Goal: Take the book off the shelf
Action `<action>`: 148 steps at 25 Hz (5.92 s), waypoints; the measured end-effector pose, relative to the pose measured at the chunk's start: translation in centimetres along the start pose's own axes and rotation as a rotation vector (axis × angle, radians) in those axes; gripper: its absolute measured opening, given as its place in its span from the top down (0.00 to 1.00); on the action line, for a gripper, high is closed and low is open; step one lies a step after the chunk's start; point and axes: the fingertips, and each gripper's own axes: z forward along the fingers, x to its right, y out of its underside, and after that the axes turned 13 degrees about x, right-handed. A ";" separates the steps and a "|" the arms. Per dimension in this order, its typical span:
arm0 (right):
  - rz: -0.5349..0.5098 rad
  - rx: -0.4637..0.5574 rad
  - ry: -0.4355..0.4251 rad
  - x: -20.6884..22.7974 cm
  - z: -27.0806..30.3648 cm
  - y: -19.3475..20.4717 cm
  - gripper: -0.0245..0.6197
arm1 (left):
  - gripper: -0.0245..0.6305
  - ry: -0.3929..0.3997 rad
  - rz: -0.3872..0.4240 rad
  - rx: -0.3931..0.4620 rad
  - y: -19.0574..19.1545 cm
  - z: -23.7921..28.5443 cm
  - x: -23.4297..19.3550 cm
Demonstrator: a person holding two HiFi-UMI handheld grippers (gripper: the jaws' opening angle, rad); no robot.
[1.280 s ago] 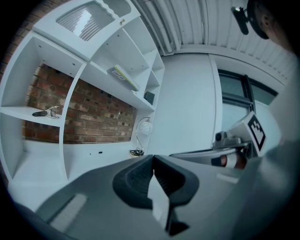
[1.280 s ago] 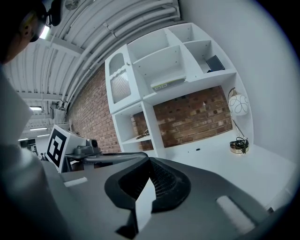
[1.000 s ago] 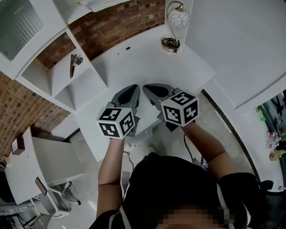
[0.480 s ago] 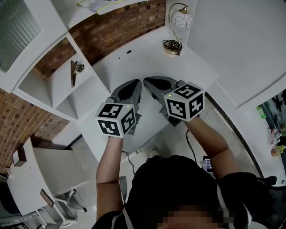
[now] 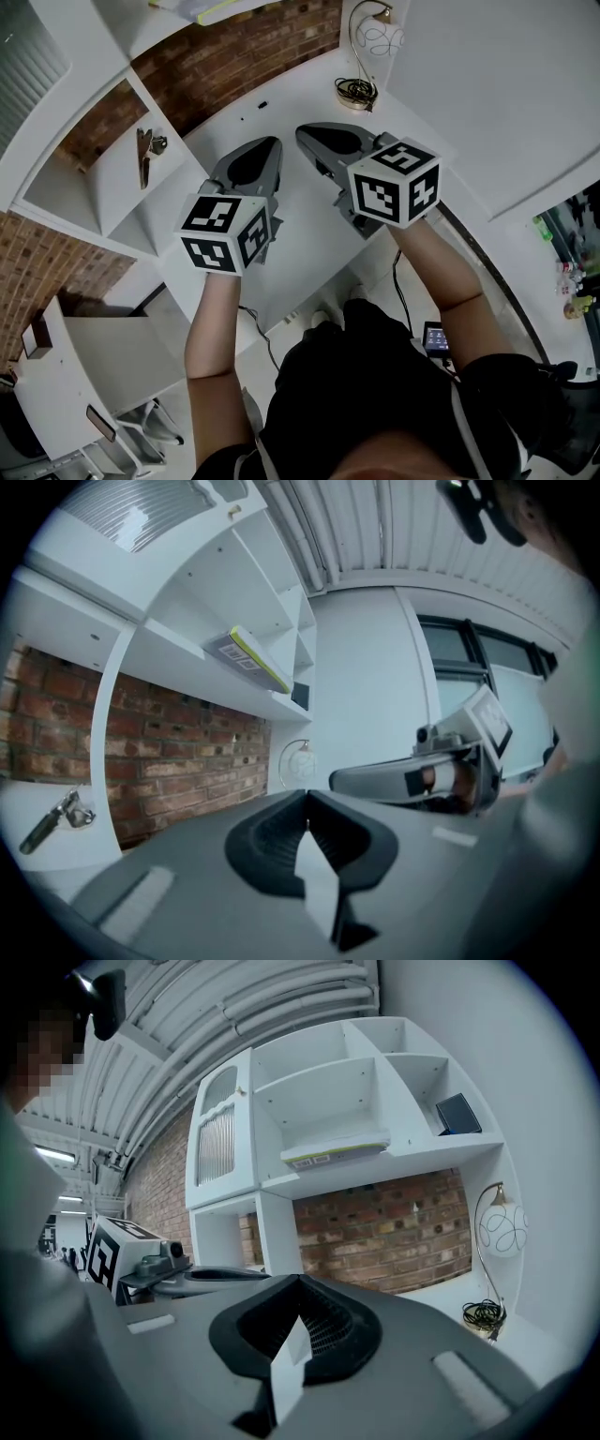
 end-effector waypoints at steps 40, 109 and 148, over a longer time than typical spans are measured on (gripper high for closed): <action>-0.173 0.096 -0.191 8.8 6.2 -12.1 0.88 | 0.84 -0.166 0.132 0.105 -10.2 9.8 -3.5; -0.779 0.043 -0.200 10.8 8.4 -18.7 0.52 | 0.49 -0.320 0.816 -0.185 -16.7 8.6 -8.2; -1.328 0.009 -0.117 9.2 11.8 -16.9 0.78 | 0.79 -0.369 1.158 -0.279 -16.8 9.5 -7.8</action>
